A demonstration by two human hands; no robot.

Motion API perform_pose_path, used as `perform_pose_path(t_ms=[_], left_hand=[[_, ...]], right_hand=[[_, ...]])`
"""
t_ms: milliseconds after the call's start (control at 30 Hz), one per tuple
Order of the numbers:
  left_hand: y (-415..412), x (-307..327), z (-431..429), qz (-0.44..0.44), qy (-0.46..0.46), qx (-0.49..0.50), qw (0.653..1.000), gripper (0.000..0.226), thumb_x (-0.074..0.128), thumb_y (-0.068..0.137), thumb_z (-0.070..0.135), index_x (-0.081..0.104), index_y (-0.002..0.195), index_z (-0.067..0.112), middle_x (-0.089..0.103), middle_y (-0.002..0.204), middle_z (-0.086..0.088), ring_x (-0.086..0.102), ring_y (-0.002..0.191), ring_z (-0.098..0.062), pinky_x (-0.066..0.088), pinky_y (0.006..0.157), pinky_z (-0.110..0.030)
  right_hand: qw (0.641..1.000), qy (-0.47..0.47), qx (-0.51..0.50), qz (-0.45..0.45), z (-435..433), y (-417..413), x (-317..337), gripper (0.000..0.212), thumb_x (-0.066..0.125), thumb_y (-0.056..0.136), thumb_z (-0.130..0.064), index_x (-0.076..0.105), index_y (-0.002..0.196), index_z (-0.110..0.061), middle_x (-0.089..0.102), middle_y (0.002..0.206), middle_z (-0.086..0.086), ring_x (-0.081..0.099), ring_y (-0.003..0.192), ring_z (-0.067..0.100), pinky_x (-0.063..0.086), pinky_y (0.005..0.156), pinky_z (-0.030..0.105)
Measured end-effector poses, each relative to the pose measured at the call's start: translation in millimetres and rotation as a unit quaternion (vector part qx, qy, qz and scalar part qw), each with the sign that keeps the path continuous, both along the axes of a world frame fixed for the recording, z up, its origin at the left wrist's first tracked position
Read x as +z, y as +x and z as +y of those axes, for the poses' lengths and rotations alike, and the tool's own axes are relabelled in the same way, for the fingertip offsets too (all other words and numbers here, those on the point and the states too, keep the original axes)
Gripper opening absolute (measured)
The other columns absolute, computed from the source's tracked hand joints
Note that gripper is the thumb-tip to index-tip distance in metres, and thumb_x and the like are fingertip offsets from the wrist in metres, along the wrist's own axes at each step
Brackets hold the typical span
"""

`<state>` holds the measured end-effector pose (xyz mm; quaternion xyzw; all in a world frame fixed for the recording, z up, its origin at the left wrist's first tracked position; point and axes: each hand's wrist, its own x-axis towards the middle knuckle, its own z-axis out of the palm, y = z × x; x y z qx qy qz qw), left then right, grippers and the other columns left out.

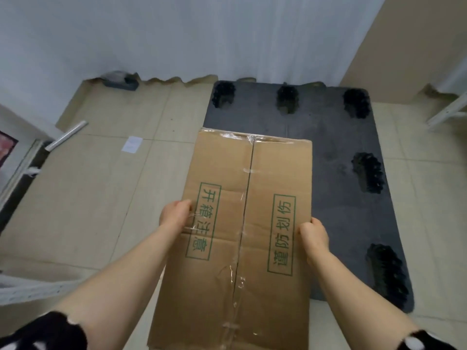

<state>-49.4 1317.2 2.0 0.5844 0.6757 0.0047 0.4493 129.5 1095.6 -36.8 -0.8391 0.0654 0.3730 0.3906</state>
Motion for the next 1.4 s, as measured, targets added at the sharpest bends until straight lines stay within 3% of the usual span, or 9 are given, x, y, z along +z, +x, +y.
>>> perform_pose_path(t_ms=[100,200,300,467,633,767,933,1167,1400], left_hand=[[1,-21,45,-0.029,-0.03,0.011,0.999,0.019,0.052,0.083,0.014,0.058,0.066,0.008,0.059,0.081,-0.013,0.06,0.101,-0.039,0.041,0.072,-0.033],[7,-37,76,-0.042,-0.059,-0.015,0.997,0.017,0.052,0.077,0.019,0.064,0.081,0.009,0.067,0.092,-0.012,0.062,0.1,-0.033,0.048,0.086,-0.039],[18,-54,104,-0.039,-0.067,-0.031,0.997,0.029,0.047,0.057,0.028,0.059,0.073,0.008,0.063,0.091,-0.016,0.06,0.094,-0.036,0.044,0.077,-0.035],[35,-84,132,-0.01,-0.031,-0.013,0.999,0.025,0.053,0.086,0.018,0.065,0.092,-0.003,0.061,0.107,-0.028,0.056,0.103,-0.039,0.044,0.082,-0.039],[45,-107,144,-0.013,-0.026,-0.009,1.0,0.017,0.052,0.087,0.01,0.063,0.088,-0.002,0.056,0.12,-0.032,0.053,0.11,-0.039,0.042,0.093,-0.043],[45,-123,148,-0.043,-0.022,-0.01,0.999,0.013,0.052,0.078,0.002,0.055,0.07,0.011,0.061,0.096,-0.02,0.055,0.093,-0.031,0.043,0.077,-0.036],[33,-124,136,-0.073,-0.038,-0.024,0.996,0.039,0.05,0.076,-0.004,0.061,0.112,0.008,0.063,0.104,-0.005,0.056,0.092,-0.021,0.043,0.07,-0.024],[-23,-126,89,0.082,-0.071,-0.063,0.992,0.041,0.059,0.087,0.013,0.05,0.126,0.006,0.058,0.127,-0.016,0.054,0.116,-0.034,0.042,0.094,-0.034],[-58,-129,61,0.111,-0.071,-0.049,0.99,0.05,0.053,0.096,0.024,0.043,0.14,0.003,0.051,0.138,-0.016,0.048,0.126,-0.035,0.037,0.107,-0.04]], right_hand=[[1.0,-0.02,-0.011,-0.001,42,1,-18,0.047,0.046,0.084,-0.012,0.048,0.131,-0.014,0.062,0.116,0.01,0.057,0.1,0.03,0.049,0.09,0.043],[0.999,-0.038,-0.021,0.002,76,7,-35,0.047,0.047,0.085,-0.01,0.046,0.132,-0.012,0.06,0.119,0.012,0.055,0.101,0.031,0.048,0.088,0.04],[0.999,-0.045,-0.02,0.003,106,14,-51,0.049,0.048,0.083,-0.011,0.046,0.131,-0.012,0.059,0.121,0.012,0.054,0.109,0.033,0.046,0.094,0.044],[0.999,-0.045,-0.013,0.004,141,33,-79,0.048,0.048,0.08,-0.009,0.048,0.128,-0.012,0.059,0.123,0.012,0.054,0.113,0.035,0.045,0.098,0.05],[0.999,-0.036,-0.005,0.002,160,46,-97,0.047,0.047,0.082,-0.007,0.049,0.128,-0.013,0.058,0.123,0.009,0.053,0.114,0.033,0.044,0.099,0.049],[0.999,-0.033,-0.003,-0.007,166,50,-108,0.049,0.047,0.079,-0.005,0.052,0.126,-0.015,0.06,0.122,0.007,0.054,0.114,0.031,0.045,0.099,0.049],[1.0,-0.011,0.011,-0.005,157,37,-107,0.064,0.051,0.078,-0.001,0.039,0.139,-0.018,0.056,0.129,0.003,0.052,0.116,0.025,0.043,0.101,0.044],[0.993,-0.099,0.018,0.061,104,-28,-95,0.067,0.06,0.081,-0.007,0.034,0.142,-0.008,0.049,0.139,0.013,0.046,0.127,0.033,0.038,0.107,0.046],[0.987,-0.141,0.019,0.075,77,-65,-93,0.058,0.056,0.094,-0.023,0.03,0.142,-0.002,0.045,0.141,0.017,0.044,0.129,0.035,0.036,0.106,0.041]])
